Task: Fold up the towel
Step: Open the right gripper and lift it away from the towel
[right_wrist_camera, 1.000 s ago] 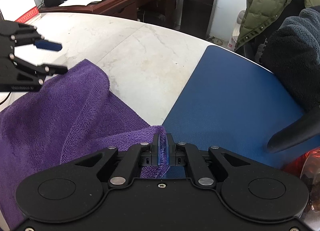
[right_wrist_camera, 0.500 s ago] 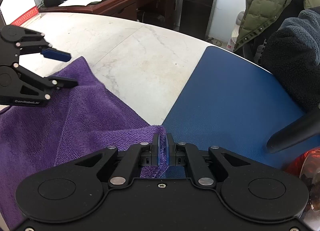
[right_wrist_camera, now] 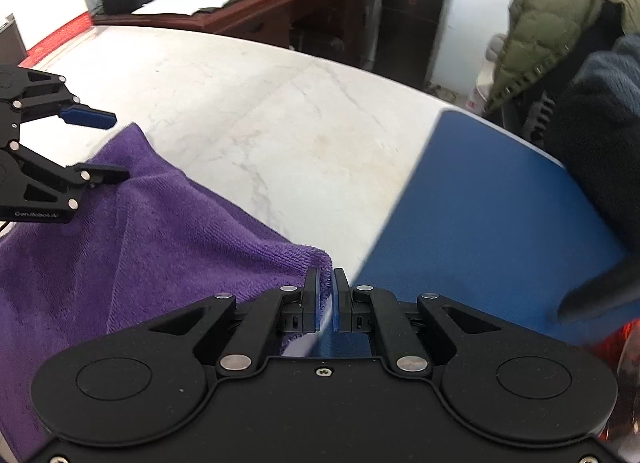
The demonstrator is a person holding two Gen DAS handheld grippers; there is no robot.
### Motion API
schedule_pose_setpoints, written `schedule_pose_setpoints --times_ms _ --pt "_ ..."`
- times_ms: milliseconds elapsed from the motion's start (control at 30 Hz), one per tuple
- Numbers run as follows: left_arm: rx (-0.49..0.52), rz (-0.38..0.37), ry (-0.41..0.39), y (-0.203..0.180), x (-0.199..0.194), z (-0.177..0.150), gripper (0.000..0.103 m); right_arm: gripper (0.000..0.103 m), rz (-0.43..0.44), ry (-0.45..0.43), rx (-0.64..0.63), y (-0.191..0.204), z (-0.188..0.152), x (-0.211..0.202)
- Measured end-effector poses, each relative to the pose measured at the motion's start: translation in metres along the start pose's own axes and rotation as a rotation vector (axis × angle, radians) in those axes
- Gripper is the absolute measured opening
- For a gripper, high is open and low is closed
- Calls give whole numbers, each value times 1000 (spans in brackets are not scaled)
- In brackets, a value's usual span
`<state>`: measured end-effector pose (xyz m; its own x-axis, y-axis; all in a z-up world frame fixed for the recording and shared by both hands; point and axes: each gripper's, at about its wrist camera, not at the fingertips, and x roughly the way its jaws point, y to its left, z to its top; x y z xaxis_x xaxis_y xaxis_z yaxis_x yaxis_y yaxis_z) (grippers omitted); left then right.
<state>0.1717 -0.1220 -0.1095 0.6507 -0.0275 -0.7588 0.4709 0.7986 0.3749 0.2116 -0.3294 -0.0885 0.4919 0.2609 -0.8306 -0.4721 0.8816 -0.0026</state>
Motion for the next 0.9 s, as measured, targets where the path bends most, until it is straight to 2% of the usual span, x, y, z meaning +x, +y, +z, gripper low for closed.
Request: schedule_pose_setpoints --times_ms 100,167,233,367,467,633,733,900 --pt "-8 10 6 2 -2 -3 50 7 3 5 -14 3 6 4" --pt "-12 17 9 3 -2 -4 52 16 2 13 -11 3 8 6" --pt "-18 22 9 4 -3 -6 52 19 -3 9 -9 4 9 6" --pt "-44 15 -1 9 -7 -9 52 37 3 -33 30 3 11 -5" --pt "-75 11 -10 15 -15 -12 52 37 11 -66 69 2 10 -23" --pt "-129 26 -51 28 -43 -18 51 37 29 -127 179 -4 -7 -75" --pt "-163 24 -72 33 -69 -27 52 37 31 -137 238 1 -35 -115" --pt "-250 -54 -50 30 -111 -58 51 37 76 -81 295 26 -92 -145"
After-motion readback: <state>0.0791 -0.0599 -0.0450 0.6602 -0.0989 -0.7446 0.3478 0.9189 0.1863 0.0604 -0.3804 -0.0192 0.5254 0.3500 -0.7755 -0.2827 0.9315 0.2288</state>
